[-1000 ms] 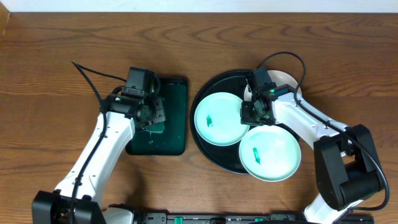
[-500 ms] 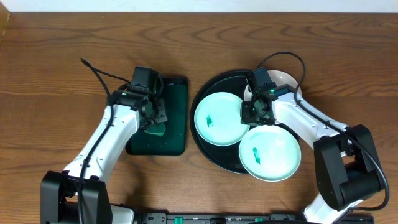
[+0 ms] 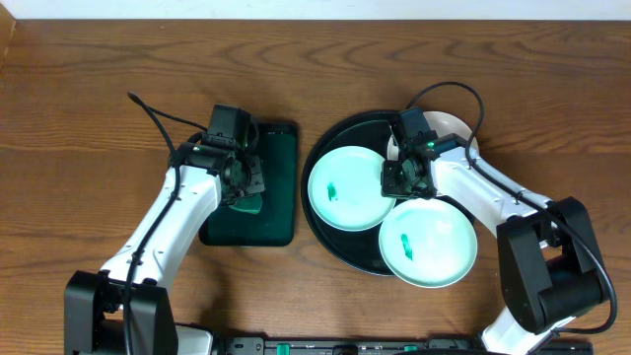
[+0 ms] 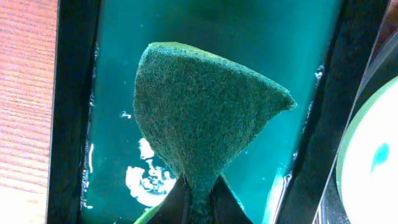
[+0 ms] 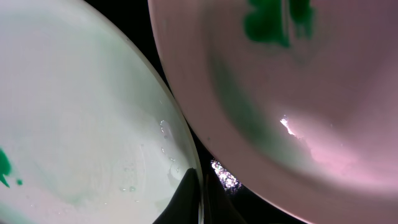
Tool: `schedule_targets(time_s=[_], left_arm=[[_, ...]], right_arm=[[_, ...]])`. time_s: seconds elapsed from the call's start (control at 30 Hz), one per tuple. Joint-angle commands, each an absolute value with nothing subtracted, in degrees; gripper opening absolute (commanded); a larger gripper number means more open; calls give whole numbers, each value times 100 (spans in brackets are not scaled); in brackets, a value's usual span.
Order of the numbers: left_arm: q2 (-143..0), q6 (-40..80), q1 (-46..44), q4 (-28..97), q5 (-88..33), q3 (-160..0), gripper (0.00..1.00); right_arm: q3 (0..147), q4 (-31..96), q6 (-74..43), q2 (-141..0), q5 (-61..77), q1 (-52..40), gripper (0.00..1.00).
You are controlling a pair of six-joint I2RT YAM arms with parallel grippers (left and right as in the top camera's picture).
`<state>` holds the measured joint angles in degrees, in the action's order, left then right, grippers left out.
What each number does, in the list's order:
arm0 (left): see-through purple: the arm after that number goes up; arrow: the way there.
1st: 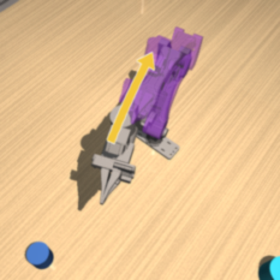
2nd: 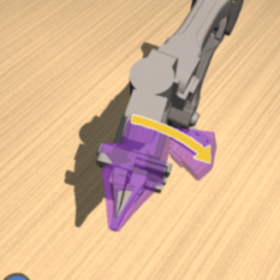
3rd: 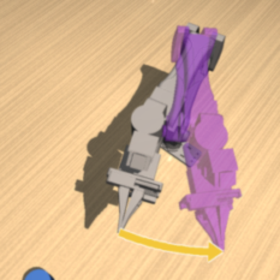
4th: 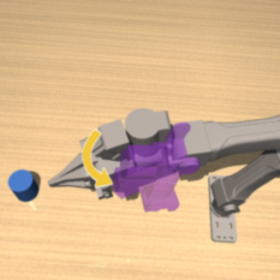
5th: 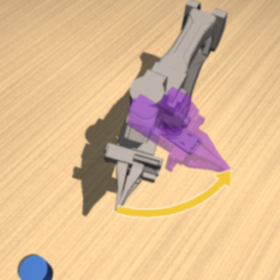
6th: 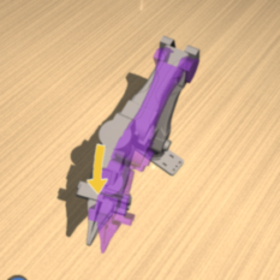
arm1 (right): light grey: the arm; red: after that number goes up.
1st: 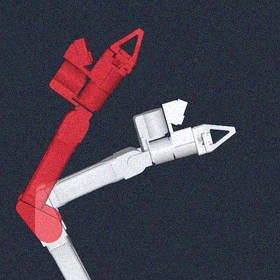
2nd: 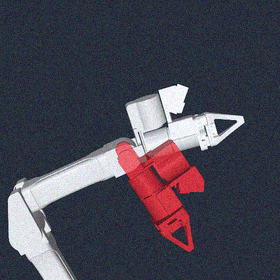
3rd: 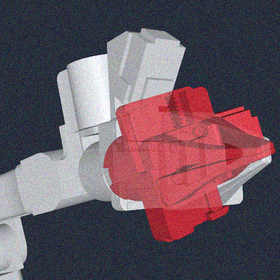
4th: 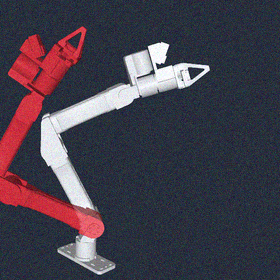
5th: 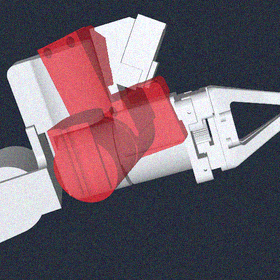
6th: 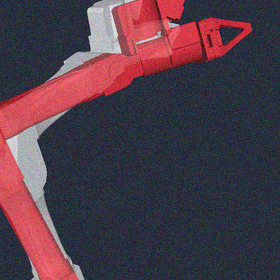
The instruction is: Clean dirty plates on tray and stack at the side
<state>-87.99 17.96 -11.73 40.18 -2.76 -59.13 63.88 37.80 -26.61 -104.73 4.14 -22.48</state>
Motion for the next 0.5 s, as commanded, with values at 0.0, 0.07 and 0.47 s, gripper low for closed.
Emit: schedule_targets(time_s=[0.0, 0.07, 0.47], left_arm=[[-8772, 1763, -1166, 3959, -43, -5983, 7], [-8772, 1763, -1157, 3933, 121, -5992, 7], [-8766, 1798, -1149, 4790, 447, -7472, 7]], right_arm=[[6331, 3765, -2716, -10339, 237, -2294, 1], [6331, 3758, -2716, -10339, 237, -2294, 1], [6329, 3747, -2716, -10342, 237, -2298, 1]])
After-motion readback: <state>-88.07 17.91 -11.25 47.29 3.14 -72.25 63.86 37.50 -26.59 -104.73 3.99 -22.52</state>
